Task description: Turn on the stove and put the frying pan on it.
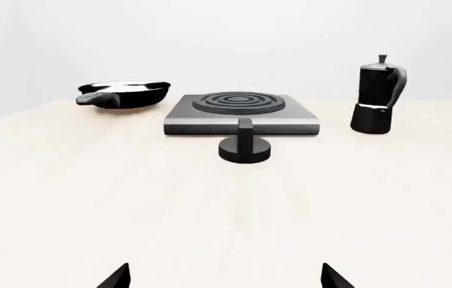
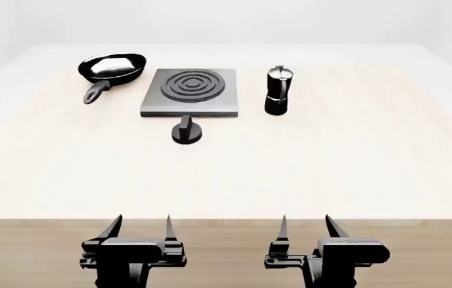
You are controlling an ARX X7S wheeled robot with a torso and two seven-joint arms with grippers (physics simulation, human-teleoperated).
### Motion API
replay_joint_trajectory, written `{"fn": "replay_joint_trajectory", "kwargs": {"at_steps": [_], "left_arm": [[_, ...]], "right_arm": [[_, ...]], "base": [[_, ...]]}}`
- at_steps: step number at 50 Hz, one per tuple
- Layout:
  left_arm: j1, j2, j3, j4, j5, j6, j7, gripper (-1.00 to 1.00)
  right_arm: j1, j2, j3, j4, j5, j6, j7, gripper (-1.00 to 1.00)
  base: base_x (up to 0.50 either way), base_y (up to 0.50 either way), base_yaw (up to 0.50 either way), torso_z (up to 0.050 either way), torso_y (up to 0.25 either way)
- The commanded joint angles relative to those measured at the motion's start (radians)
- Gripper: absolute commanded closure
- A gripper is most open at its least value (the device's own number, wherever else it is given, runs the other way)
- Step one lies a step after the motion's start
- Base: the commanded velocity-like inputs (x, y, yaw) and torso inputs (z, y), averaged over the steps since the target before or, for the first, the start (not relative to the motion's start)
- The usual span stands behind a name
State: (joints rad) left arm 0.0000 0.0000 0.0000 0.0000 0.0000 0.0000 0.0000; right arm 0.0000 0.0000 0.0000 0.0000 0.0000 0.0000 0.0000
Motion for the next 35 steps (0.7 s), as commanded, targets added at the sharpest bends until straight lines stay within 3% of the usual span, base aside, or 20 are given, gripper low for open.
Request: {"fn": "replay_joint_trajectory", "kwargs": {"at_steps": [1,9,31,35], "left_arm": [[0.008,-0.018,0.021,0.008,-0.008,0.008,-0.018,-1.0],[0.006,-0.046,0.051,0.007,-0.032,0.02,-0.035,-1.0],[0.027,-0.088,0.095,0.042,-0.075,0.069,-0.036,-1.0],[0.025,-0.092,0.1,0.044,-0.086,0.061,-0.036,-1.0]], "right_arm": [[0.006,0.02,-0.03,0.024,-0.029,0.014,0.039,-1.0],[0.018,0.048,-0.072,0.061,-0.104,-0.014,0.13,-1.0],[0.014,0.08,-0.121,0.06,-0.093,-0.035,0.17,-1.0],[0.015,0.084,-0.126,0.061,-0.088,-0.035,0.175,-1.0]], "base": [[0.0,0.0,0.0,0.0,0.0],[0.0,0.02,0.0,0.0,0.0],[0.11,0.49,0.0,0.0,0.0],[0.12,0.5,0.0,0.05,0.0]]}}
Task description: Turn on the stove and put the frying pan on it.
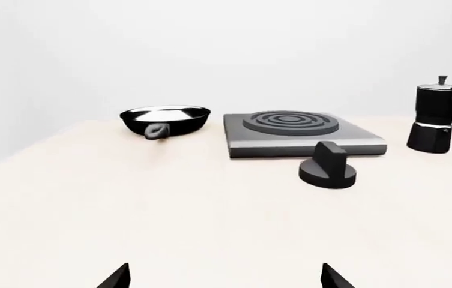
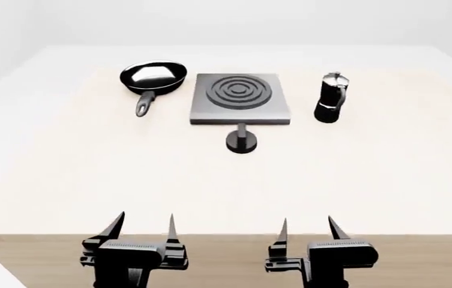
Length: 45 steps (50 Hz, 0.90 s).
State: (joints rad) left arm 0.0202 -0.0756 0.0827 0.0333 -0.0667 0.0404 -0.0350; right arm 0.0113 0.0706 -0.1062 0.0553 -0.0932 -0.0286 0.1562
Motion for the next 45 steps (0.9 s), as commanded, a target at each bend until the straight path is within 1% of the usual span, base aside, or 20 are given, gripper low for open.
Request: {"fn": "replay_joint_trajectory", "kwargs": {"at_steps": [1,45], "left_arm": [[0.004,-0.018,0.02,0.007,-0.018,0.021,-0.003,-1.0],[-0.004,-0.063,0.074,-0.001,-0.043,0.034,-0.044,-1.0]], "right_arm": [[0.004,0.015,-0.021,0.006,0.006,-0.007,0.019,-1.0],[0.007,0.058,-0.075,0.001,0.045,0.0,0.057,-1.0]], "base": [[0.13,0.5,0.0,0.05,0.0],[0.13,0.5,0.0,0.05,0.0]]}}
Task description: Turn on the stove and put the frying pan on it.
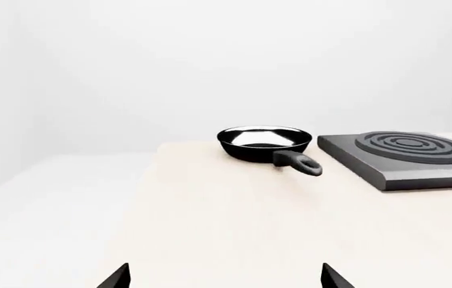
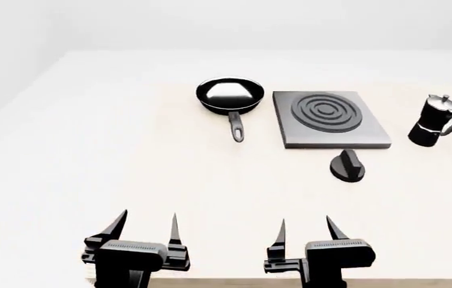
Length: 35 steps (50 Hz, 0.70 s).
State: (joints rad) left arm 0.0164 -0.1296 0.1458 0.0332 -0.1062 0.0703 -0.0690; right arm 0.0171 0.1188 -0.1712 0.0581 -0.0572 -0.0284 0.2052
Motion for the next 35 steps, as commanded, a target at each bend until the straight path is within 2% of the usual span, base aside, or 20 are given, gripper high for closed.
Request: {"fn": "replay_joint_trajectory", "kwargs": {"at_steps": [1,7,23,35], "left_arm": [[0.0,-0.009,0.009,-0.001,0.0,0.008,-0.017,-1.0],[-0.001,-0.012,0.009,-0.001,-0.019,0.01,-0.015,-1.0],[-0.001,-0.024,0.028,-0.005,-0.013,0.025,-0.027,-1.0],[-0.003,-0.031,0.037,-0.006,-0.022,0.026,-0.032,-1.0]], "right_arm": [[0.001,0.01,-0.011,-0.002,0.01,0.0,0.008,-1.0],[0.001,0.014,-0.015,-0.002,0.016,-0.002,0.012,-1.0],[0.003,0.023,-0.027,0.002,0.037,-0.007,0.016,-1.0],[0.006,0.028,-0.031,0.006,0.056,-0.009,0.021,-1.0]], "base": [[0.21,0.5,0.0,0.05,0.0],[0.24,0.5,0.0,0.046,0.0],[0.42,0.37,0.0,0.0,0.0],[0.5,-0.06,0.0,0.0,0.0]]}}
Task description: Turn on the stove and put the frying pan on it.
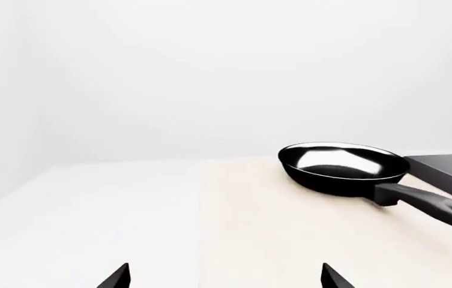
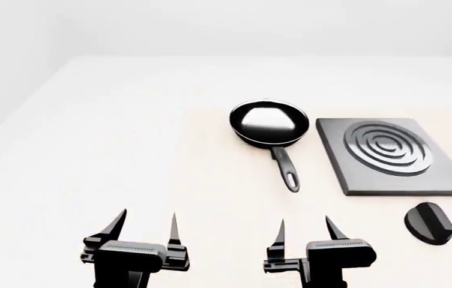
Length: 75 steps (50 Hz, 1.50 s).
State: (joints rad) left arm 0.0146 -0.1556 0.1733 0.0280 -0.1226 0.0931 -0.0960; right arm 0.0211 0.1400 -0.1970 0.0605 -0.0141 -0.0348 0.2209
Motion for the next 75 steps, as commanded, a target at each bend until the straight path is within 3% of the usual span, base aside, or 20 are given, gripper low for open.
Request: {"fn": "replay_joint_trajectory", "kwargs": {"at_steps": [1,20,31,63,75], "left_arm": [[-0.001,-0.006,0.01,-0.001,-0.006,0.003,-0.006,-1.0],[-0.005,-0.016,0.023,-0.002,-0.024,-0.008,-0.013,-1.0],[-0.009,-0.025,0.04,-0.002,0.002,-0.011,-0.029,-1.0],[-0.007,-0.04,0.054,0.001,-0.022,0.001,-0.038,-1.0],[0.051,-0.075,0.033,0.213,-0.03,-0.042,-0.09,-1.0]], "right_arm": [[0.001,0.007,-0.006,0.003,0.013,-0.003,0.006,-1.0],[0.001,0.019,-0.022,0.0,0.017,-0.006,0.019,-1.0],[-0.001,0.025,-0.027,-0.007,0.02,-0.003,0.029,-1.0],[0.003,0.039,-0.045,-0.003,0.032,-0.012,0.048,-1.0],[-0.053,0.052,0.009,-0.218,0.073,0.06,0.101,-1.0]], "base": [[0.5,-0.18,0.0,0.0,0.0],[0.5,-0.07,0.0,0.0,0.0],[0.0,0.0,0.0,0.0,0.0],[0.0,0.0,0.0,0.008,-0.181],[0.0,0.0,0.0,0.001,-0.014]]}}
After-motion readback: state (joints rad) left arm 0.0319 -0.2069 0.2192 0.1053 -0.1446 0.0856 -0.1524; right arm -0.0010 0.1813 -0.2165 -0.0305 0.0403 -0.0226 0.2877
